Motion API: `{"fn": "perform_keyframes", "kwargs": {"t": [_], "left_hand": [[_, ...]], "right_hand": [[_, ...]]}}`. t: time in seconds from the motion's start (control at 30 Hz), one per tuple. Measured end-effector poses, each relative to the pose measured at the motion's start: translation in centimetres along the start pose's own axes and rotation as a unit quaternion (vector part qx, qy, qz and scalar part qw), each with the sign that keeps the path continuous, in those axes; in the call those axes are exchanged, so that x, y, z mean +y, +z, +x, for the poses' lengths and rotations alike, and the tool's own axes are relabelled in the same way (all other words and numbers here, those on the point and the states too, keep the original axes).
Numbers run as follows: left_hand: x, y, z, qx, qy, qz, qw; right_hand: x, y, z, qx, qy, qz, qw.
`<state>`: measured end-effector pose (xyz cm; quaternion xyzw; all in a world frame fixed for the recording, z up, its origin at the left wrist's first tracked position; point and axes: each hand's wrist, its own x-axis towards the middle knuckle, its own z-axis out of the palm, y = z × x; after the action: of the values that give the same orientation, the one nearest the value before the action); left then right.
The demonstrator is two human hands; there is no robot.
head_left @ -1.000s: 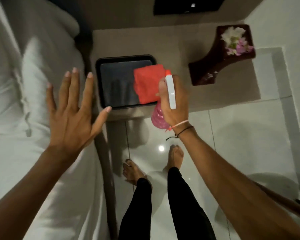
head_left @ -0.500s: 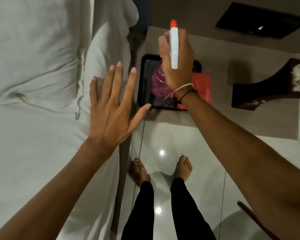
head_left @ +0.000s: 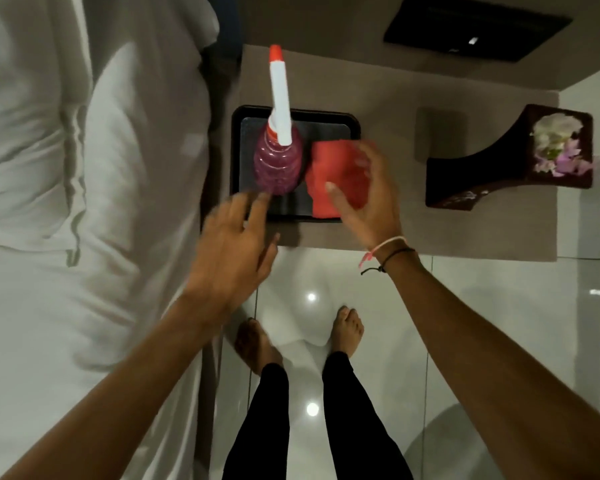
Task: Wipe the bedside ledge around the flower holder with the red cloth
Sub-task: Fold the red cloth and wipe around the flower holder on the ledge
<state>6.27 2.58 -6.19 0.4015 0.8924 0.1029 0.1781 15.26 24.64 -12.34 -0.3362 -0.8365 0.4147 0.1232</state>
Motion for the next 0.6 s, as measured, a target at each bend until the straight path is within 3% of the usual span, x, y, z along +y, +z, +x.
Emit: {"fn": "perform_keyframes", "kwargs": {"t": [0.1,0.17,0.23,0.43,0.6], "left_hand": [[3.0,2.8,2.8,-0.078,-0.030,-0.174,0.981],[5.1,4.7,5.1,-0.102,-0.072,-0.254,0.959],[6.9,6.2,7.0,-0.108,-0.119,-0.296,0.942],[9.9,7.7,9.1,-0.069,-0.202,-0.322,0.922],[9.7,6.8,7.9,-0.044,-0.163,-0.339,0.925]], "right_hand": [[3.1,-1.0,0.9,0.060,0.135,0.050,0.988],[4.3,-1.4,2.5,0.059,0.225,0.107,0.967],[4.7,-1.0,3.9,0.041,0.263,0.117,0.957],[4.3,-0.4,5.4,-0.025,0.275,0.070,0.959],[3.3,-1.2,3.7,0.006,0.235,0.145,0.961]]}}
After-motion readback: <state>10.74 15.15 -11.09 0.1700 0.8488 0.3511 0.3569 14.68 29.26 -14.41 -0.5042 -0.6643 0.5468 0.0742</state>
